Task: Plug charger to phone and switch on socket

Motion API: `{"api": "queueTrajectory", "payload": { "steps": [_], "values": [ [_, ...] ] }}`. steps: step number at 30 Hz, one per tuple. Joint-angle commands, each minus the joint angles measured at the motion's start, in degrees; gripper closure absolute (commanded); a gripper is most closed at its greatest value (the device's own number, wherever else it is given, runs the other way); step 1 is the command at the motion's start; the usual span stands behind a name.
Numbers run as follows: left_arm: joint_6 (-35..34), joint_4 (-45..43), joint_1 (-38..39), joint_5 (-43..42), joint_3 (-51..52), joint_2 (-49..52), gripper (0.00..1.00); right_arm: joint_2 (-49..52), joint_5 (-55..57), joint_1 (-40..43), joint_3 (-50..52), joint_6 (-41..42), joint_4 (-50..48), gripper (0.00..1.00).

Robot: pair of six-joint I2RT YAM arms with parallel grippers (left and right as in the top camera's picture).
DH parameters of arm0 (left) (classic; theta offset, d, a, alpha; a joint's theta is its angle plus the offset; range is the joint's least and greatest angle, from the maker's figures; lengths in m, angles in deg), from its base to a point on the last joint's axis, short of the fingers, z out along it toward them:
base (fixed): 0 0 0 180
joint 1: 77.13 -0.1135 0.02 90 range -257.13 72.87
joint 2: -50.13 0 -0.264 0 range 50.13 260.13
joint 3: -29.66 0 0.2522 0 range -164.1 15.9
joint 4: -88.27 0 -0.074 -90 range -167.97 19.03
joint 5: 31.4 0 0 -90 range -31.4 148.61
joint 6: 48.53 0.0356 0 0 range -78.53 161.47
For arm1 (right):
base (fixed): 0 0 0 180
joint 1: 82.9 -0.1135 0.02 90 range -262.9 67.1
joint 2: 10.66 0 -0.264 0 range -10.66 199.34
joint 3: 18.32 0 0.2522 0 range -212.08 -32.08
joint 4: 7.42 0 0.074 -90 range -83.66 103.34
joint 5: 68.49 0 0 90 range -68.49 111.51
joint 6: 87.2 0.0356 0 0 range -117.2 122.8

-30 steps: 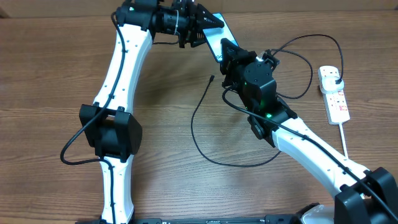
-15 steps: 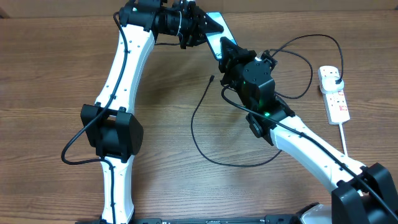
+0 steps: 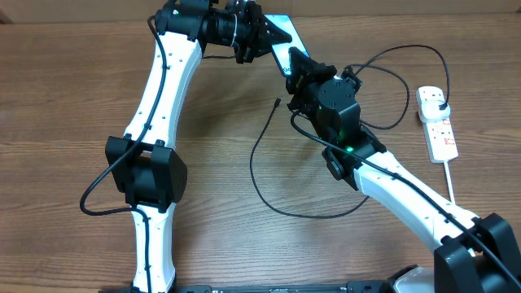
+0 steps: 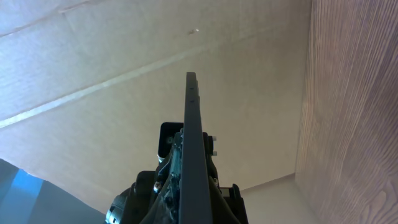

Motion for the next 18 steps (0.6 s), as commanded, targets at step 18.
{"api": "queueTrajectory", "payload": {
  "steps": [18],
  "values": [
    [20.72, 6.43, -2.25, 4.66, -1.18, -2.27, 0.96, 0.07, -5.25, -0.28, -1.95, -7.39, 9.62, 0.55]
  ]
}}
